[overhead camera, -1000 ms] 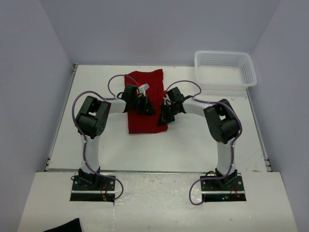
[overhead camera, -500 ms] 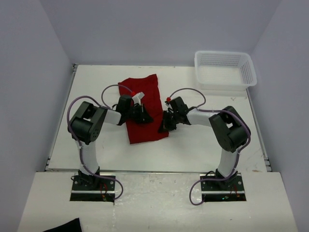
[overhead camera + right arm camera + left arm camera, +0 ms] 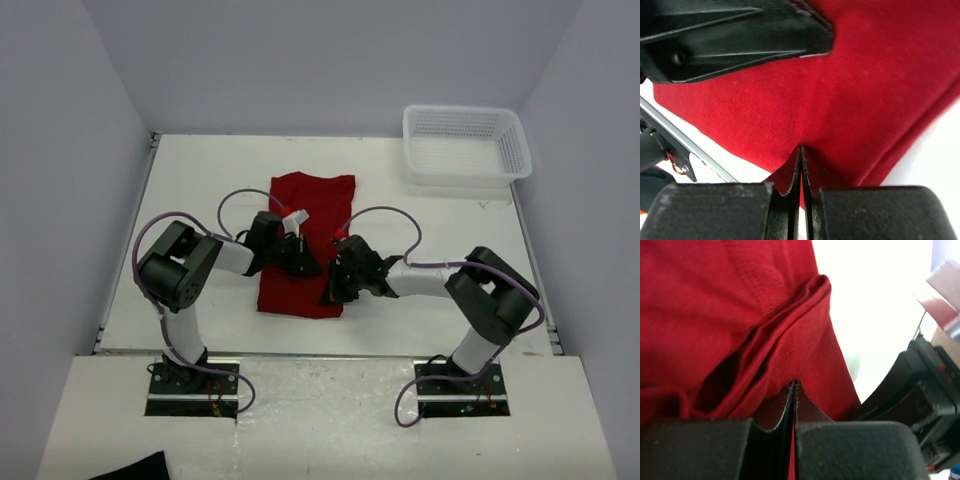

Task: Fold and stack the t-shirts
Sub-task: Fold the folded rectangular tshirt in 1/3 of the way, then grab one side of the 2/3 rectangular tshirt with both arms

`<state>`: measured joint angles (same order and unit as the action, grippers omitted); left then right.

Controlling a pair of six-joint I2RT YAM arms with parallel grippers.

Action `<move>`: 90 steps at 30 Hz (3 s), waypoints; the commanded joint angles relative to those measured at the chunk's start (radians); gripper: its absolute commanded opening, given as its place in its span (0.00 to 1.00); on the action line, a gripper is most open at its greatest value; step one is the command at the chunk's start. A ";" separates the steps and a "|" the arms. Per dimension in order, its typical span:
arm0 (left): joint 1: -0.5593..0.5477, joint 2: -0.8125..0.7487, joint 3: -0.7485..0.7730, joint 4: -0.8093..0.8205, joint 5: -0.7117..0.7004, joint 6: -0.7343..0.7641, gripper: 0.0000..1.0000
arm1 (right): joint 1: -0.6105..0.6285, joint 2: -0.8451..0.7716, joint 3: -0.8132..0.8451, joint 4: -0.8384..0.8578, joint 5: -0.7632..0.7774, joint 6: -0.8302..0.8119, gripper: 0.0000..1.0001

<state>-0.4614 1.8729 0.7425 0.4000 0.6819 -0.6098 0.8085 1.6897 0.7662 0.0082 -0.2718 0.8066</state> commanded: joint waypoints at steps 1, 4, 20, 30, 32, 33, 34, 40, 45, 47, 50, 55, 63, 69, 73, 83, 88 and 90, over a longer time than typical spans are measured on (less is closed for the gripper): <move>-0.009 0.020 0.032 -0.058 -0.087 0.033 0.00 | 0.050 0.012 -0.074 -0.145 0.068 0.020 0.00; -0.031 0.000 0.044 -0.078 -0.102 0.030 0.00 | 0.058 -0.028 -0.085 -0.128 0.092 -0.017 0.00; -0.045 -0.302 0.196 -0.338 -0.192 0.163 0.00 | 0.060 -0.288 0.004 -0.200 0.077 -0.262 0.31; -0.049 -0.518 0.172 -0.717 -0.439 0.107 0.36 | 0.060 -0.662 0.012 -0.490 0.260 -0.126 0.99; -0.052 -0.592 0.138 -0.771 -0.478 0.093 0.50 | 0.054 -0.667 -0.065 -0.462 0.241 -0.068 0.99; -0.051 -0.621 0.109 -0.821 -0.522 0.088 0.50 | 0.054 -0.670 -0.099 -0.429 0.223 -0.051 0.99; -0.051 -0.674 0.100 -0.848 -0.531 0.085 0.51 | 0.054 -0.683 -0.135 -0.384 0.203 -0.037 0.99; -0.048 -0.843 -0.005 -0.928 -0.481 0.058 0.52 | 0.054 -0.687 -0.360 -0.169 0.157 0.072 0.92; -0.040 -0.883 -0.080 -0.943 -0.458 0.047 0.52 | 0.054 -0.651 -0.412 -0.079 0.155 0.106 0.87; -0.040 -0.888 -0.116 -0.922 -0.429 0.030 0.52 | 0.054 -0.612 -0.421 -0.050 0.146 0.111 0.86; -0.033 -0.893 -0.144 -0.896 -0.410 -0.017 0.52 | 0.054 -0.575 -0.435 -0.016 0.141 0.135 0.79; -0.020 -0.879 -0.146 -0.895 -0.421 -0.086 0.50 | 0.054 -0.529 -0.459 0.045 0.154 0.166 0.72; 0.004 -0.923 -0.115 -0.957 -0.469 -0.108 0.50 | 0.054 -0.437 -0.481 0.101 0.192 0.204 0.63; 0.006 -0.948 -0.100 -0.983 -0.467 -0.114 0.50 | 0.054 -0.346 -0.511 0.202 0.197 0.250 0.54; 0.006 -0.934 -0.091 -1.018 -0.498 -0.117 0.50 | 0.055 -0.331 -0.531 0.230 0.212 0.279 0.43; 0.006 -0.894 -0.114 -1.040 -0.523 -0.131 0.51 | 0.061 -0.366 -0.515 0.191 0.235 0.281 0.00; 0.006 -0.888 -0.149 -1.001 -0.443 -0.127 0.61 | 0.064 -0.326 -0.499 0.199 0.226 0.270 0.00; 0.006 -0.899 -0.160 -0.987 -0.415 -0.123 0.64 | 0.067 -0.318 -0.499 0.207 0.224 0.272 0.00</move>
<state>-0.4644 0.9859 0.5957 -0.6193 0.2008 -0.7231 0.8654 1.3289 0.2806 0.3347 -0.0978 1.1065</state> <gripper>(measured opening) 0.624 0.023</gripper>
